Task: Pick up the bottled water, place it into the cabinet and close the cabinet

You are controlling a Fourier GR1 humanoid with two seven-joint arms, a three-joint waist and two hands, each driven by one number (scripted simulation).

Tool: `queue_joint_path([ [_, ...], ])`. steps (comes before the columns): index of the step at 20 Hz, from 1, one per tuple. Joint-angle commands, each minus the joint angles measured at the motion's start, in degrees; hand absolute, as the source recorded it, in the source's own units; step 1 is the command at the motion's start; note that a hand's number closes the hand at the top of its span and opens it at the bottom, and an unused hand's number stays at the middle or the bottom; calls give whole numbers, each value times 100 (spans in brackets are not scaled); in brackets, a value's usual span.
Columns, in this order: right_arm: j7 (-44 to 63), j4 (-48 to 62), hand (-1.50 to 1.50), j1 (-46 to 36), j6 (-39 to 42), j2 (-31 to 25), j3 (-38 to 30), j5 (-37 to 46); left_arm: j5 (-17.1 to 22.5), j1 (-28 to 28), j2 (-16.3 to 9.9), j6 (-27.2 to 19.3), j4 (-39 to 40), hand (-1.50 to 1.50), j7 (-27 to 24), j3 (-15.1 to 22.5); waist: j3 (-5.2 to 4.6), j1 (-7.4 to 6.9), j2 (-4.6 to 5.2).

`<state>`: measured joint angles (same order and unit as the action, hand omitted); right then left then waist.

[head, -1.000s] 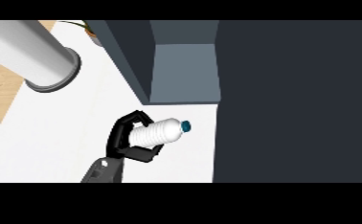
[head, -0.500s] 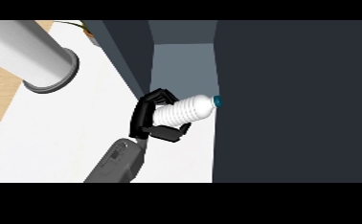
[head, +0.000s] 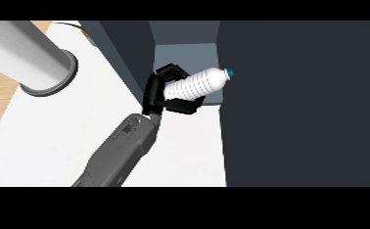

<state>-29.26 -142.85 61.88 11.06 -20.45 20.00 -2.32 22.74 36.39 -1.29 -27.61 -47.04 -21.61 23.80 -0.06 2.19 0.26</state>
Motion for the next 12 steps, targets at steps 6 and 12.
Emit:
queue_joint_path([
  [6,-19,-386,-150,126,299,-195,-469,-666,758,1409,123,-203,1320,150,190,-402,2,154,53],
  [12,-106,-427,-150,279,359,-165,-505,-536,338,1820,18,-880,2325,150,-68,-510,3,116,49],
])
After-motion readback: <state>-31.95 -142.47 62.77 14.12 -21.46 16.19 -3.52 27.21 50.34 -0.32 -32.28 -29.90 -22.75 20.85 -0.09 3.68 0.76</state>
